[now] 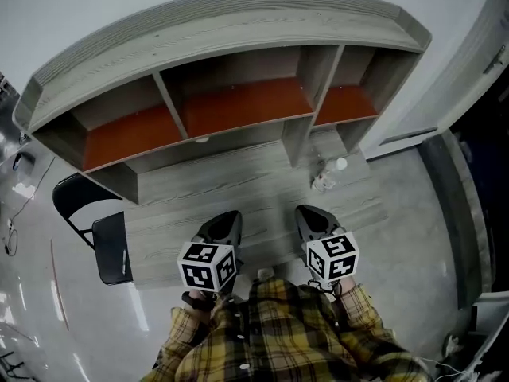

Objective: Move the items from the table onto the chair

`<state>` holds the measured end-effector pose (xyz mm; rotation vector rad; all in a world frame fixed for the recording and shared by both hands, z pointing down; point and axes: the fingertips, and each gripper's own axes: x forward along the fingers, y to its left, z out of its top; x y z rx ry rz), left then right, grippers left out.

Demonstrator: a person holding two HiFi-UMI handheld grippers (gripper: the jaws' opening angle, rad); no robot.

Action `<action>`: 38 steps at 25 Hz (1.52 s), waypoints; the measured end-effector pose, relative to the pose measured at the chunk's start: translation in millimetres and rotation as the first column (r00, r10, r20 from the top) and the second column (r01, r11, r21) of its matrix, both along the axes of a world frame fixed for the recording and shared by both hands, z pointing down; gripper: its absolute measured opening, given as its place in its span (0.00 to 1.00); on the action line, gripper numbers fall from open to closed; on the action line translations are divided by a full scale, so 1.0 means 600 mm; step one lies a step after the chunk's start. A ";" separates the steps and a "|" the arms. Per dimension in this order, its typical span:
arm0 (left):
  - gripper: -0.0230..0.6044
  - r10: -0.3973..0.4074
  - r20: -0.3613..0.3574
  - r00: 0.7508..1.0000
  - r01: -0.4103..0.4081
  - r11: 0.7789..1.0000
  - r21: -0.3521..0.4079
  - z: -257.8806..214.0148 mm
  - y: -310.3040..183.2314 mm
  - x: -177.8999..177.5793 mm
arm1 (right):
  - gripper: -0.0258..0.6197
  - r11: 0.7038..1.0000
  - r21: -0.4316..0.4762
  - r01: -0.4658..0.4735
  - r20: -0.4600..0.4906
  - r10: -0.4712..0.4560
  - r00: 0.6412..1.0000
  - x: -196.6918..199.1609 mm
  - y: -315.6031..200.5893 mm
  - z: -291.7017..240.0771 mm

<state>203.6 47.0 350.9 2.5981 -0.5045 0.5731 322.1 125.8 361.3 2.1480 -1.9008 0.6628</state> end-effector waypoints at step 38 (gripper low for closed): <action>0.04 -0.059 0.188 0.980 0.071 0.996 -0.056 0.074 0.034 0.031 | 0.59 0.999 -0.009 0.035 -0.045 -0.035 0.998 0.295 -0.051 0.219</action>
